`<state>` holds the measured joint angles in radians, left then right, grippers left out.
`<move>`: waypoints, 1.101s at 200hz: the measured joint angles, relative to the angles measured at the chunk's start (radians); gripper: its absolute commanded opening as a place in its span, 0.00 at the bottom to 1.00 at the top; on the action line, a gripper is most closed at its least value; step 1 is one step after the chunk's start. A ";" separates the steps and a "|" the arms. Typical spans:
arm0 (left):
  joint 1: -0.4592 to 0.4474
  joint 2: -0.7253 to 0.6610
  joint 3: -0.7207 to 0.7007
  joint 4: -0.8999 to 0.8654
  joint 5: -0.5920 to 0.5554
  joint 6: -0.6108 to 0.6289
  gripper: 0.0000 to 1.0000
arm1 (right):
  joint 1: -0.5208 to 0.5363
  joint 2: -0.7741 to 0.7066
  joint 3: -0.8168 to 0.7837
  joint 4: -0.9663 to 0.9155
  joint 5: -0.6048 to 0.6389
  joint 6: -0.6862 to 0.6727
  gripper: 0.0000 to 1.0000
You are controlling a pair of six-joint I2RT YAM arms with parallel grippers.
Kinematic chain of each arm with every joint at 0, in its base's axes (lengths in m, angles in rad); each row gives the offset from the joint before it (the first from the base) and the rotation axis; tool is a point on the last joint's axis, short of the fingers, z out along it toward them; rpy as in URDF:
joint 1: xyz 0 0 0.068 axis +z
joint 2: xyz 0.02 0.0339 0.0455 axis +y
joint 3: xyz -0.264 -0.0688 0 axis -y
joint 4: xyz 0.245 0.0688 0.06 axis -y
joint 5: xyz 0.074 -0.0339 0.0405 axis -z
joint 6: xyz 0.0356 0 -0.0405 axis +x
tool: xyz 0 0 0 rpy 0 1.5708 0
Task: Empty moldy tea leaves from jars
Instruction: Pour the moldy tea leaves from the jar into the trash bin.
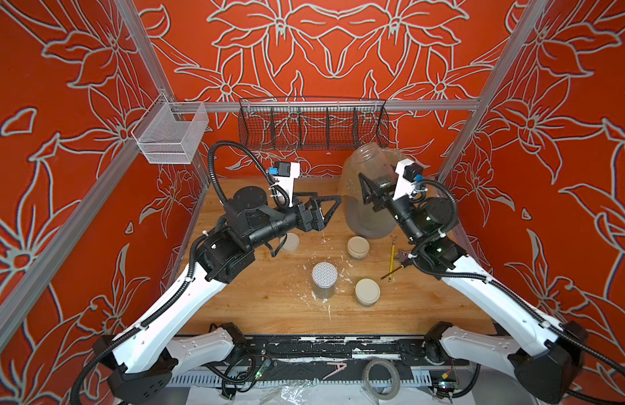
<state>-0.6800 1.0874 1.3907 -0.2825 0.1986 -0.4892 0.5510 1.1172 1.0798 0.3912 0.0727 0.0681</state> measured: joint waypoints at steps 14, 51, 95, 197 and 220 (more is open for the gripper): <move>0.000 -0.001 0.000 -0.047 -0.008 0.057 0.97 | -0.041 0.014 0.068 -0.095 0.016 0.025 0.26; 0.000 -0.002 0.000 -0.118 -0.019 0.153 0.97 | -0.135 0.079 0.214 -0.319 0.042 0.093 0.26; 0.000 -0.029 -0.037 -0.144 -0.023 0.187 0.97 | -0.166 0.192 0.354 -0.555 0.071 0.124 0.25; 0.000 -0.066 -0.065 -0.174 -0.047 0.201 0.97 | -0.207 0.471 0.675 -0.921 0.090 0.154 0.14; 0.000 -0.066 -0.065 -0.178 -0.055 0.201 0.97 | -0.214 0.502 0.719 -0.975 0.101 0.153 0.12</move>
<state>-0.6804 1.0210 1.3254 -0.4603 0.1432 -0.2878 0.3367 1.6196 1.7985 -0.5835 0.1734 0.2214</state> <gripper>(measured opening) 0.975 0.840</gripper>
